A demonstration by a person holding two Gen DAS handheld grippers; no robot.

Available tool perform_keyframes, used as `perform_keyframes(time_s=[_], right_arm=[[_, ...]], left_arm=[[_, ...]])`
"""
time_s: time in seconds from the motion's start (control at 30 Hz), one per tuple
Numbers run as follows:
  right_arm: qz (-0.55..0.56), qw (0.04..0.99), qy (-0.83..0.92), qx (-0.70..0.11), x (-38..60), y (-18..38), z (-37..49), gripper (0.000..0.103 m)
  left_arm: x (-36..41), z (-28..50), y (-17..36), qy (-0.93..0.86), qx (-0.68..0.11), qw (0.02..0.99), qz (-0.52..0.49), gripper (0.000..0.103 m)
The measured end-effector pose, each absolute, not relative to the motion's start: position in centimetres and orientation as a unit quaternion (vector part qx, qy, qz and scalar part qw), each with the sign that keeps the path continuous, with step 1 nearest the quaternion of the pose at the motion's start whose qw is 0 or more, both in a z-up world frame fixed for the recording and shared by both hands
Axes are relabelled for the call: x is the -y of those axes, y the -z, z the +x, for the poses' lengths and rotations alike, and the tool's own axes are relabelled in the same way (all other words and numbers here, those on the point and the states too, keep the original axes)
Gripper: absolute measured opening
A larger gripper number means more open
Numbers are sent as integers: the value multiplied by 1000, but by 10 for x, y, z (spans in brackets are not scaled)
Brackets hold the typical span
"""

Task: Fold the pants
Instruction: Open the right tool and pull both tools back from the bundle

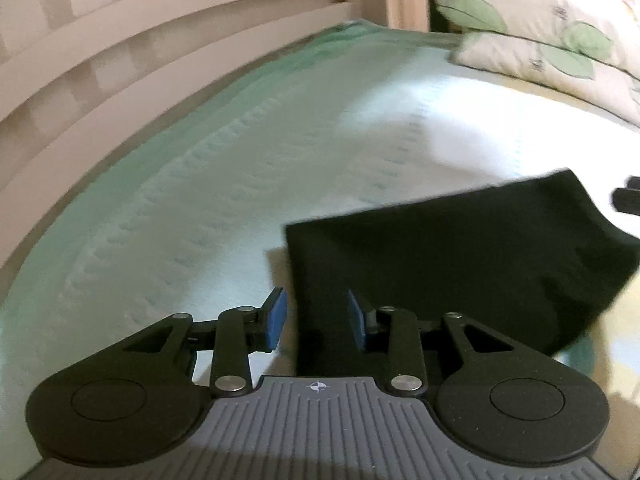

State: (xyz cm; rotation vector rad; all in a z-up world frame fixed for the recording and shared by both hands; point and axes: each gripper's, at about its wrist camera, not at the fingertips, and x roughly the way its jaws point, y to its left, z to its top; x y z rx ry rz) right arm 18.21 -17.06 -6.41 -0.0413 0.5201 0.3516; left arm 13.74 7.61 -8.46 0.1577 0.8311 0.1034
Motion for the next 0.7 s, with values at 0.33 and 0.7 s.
perform_keyframes(time_s=[0.33,0.7], right_arm=[[-79,929,-158,-326,183,105,173,20],[-65,940,-151,-299,162,82,211,31]], left_arm=[[-55,124,119,-1,-441,888,125,33],[-67,177,94,-40,-403,909,99,33]])
